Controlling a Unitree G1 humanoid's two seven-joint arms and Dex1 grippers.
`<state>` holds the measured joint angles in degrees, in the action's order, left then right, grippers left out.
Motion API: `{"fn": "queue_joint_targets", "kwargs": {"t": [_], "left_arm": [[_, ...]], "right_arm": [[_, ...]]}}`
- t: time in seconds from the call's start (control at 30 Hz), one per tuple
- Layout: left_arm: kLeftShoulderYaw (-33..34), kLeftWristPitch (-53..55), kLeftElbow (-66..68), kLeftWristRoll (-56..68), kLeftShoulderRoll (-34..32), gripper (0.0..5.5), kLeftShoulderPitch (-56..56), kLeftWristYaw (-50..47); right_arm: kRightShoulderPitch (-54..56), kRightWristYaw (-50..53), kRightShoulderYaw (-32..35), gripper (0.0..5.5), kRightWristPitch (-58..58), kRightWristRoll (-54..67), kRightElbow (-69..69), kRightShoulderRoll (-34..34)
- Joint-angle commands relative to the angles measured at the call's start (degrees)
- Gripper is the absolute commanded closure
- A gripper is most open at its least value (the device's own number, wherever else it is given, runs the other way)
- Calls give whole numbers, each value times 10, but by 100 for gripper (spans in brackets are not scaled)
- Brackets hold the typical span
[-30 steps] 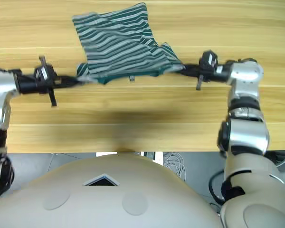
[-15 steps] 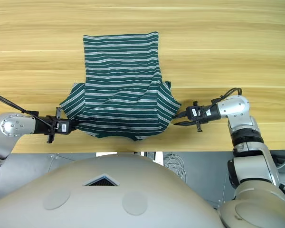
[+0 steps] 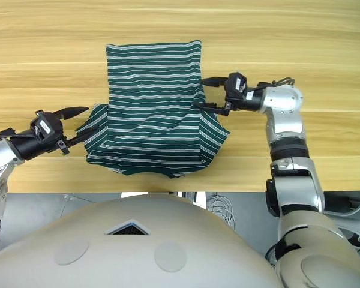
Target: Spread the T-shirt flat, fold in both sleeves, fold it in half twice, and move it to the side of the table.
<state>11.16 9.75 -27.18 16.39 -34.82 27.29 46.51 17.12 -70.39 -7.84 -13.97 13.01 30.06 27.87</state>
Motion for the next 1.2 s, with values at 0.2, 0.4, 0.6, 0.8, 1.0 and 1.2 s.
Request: {"fn": "queue_joint_targets", "kwargs": {"t": [0.2, 0.4, 0.6, 0.8, 1.0, 1.2], "left_arm": [[103, 68, 90, 114, 170, 322, 148, -124], [108, 146, 142, 180, 190, 322, 148, -127], [123, 188, 216, 198, 170, 322, 62, -139], [91, 196, 269, 171, 156, 322, 2, -132], [54, 182, 302, 139, 151, 322, -23, -125], [39, 161, 330, 122, 155, 340, -47, -125]], "right_arm": [[15, 154, -111, 237, 154, -182, 15, -38], [32, 189, -134, 237, 181, -215, 102, -71], [40, 200, -138, 237, 161, -218, 148, -90], [37, 192, -136, 237, 139, -213, 150, -91], [36, 182, -133, 237, 131, -208, 139, -85], [35, 177, -128, 232, 131, -203, 125, -81]]}}
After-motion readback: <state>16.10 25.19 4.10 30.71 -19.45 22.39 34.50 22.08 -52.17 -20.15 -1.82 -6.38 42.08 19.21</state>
